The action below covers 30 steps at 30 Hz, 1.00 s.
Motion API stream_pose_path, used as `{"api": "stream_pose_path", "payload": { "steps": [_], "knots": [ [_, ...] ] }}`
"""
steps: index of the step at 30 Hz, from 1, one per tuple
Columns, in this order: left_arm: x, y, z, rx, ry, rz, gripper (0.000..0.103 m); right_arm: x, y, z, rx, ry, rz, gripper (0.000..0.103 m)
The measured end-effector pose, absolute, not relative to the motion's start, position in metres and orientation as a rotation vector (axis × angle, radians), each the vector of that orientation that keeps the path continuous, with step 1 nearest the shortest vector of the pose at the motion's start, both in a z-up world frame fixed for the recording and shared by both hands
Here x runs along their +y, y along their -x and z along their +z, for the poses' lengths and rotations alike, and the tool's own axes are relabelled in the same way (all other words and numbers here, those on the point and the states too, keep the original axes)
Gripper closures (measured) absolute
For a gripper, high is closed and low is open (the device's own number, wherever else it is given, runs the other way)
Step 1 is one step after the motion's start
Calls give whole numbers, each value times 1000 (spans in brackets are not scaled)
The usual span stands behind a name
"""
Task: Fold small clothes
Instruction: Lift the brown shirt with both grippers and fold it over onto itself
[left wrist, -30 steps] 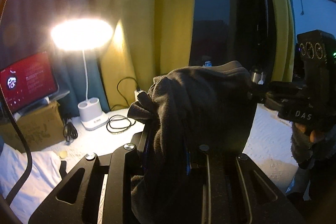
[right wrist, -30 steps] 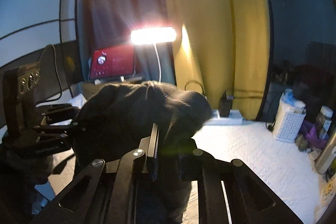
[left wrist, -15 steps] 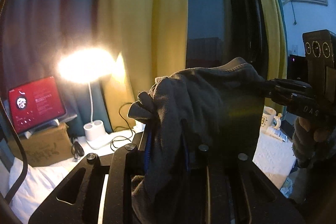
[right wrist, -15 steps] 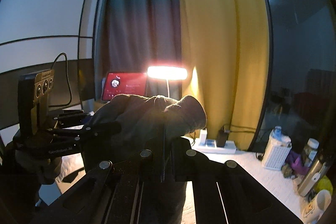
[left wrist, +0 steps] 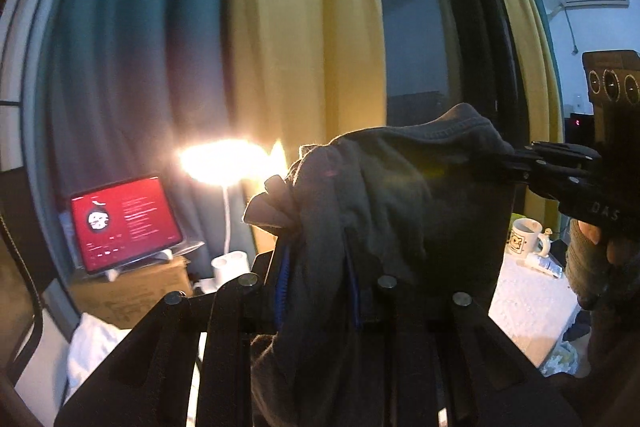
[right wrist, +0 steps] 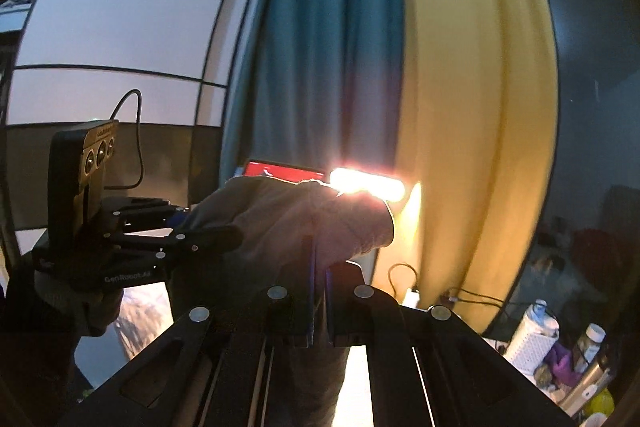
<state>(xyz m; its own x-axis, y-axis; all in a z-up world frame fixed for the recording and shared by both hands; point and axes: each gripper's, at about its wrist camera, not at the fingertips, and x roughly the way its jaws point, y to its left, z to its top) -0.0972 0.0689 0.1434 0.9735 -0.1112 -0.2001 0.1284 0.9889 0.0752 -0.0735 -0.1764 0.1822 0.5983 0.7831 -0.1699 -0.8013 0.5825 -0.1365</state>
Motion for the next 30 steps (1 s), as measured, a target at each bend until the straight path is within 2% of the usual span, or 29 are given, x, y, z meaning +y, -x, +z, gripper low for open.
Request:
{"api": "stream_pose_path", "payload": {
  "steps": [10, 30],
  "knots": [
    [97, 129, 132, 232, -103, -31, 81, -135, 88, 170, 116, 225, 1045, 100],
    [136, 40, 50, 450, -49, 2, 81, -71, -6, 81, 366, 209, 1007, 99]
  ]
}}
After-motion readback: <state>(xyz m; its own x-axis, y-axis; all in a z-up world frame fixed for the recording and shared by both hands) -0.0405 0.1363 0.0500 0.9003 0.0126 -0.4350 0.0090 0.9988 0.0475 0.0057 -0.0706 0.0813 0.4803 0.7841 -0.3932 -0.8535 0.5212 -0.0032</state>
